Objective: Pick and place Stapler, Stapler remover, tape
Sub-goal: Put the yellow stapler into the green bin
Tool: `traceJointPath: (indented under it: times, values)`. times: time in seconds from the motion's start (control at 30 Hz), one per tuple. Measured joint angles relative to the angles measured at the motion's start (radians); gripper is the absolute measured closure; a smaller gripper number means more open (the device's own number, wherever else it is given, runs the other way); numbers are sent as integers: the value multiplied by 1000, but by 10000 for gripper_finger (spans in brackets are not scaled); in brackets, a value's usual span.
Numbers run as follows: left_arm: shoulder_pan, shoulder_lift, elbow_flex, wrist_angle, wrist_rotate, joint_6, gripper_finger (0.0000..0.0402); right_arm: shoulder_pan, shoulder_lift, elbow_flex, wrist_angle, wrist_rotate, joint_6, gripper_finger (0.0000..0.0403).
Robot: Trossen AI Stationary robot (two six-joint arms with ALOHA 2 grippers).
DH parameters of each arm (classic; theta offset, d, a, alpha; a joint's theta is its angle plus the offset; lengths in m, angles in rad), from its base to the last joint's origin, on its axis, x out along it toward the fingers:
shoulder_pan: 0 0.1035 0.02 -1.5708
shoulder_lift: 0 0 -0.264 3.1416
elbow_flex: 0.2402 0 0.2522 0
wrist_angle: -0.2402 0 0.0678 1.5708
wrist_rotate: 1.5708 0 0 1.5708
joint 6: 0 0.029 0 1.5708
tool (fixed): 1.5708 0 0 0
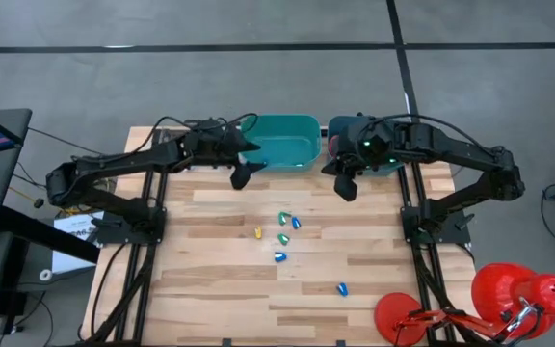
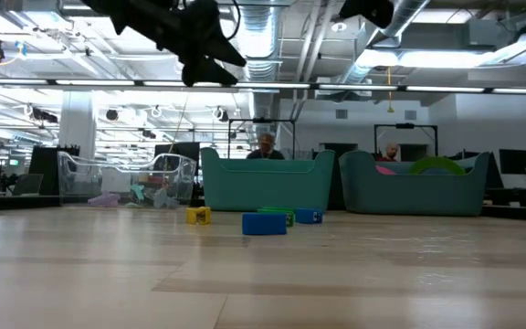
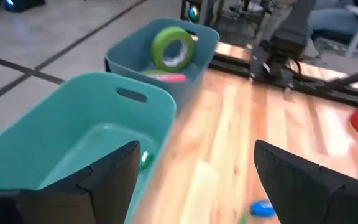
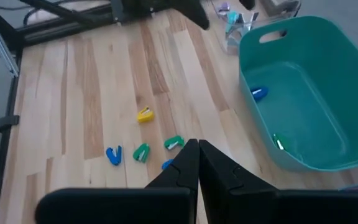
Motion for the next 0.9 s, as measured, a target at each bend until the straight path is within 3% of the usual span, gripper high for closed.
traceJointPath:
  times: [0.6,0.9]
  values:
    - [-168,-22,0,-156,-1,-27,101,43,189,-1,-30,0,-67,398]
    - [-266,-22,-6,-258,-5,-38,94,55,164,-1,-30,4,-78,307]
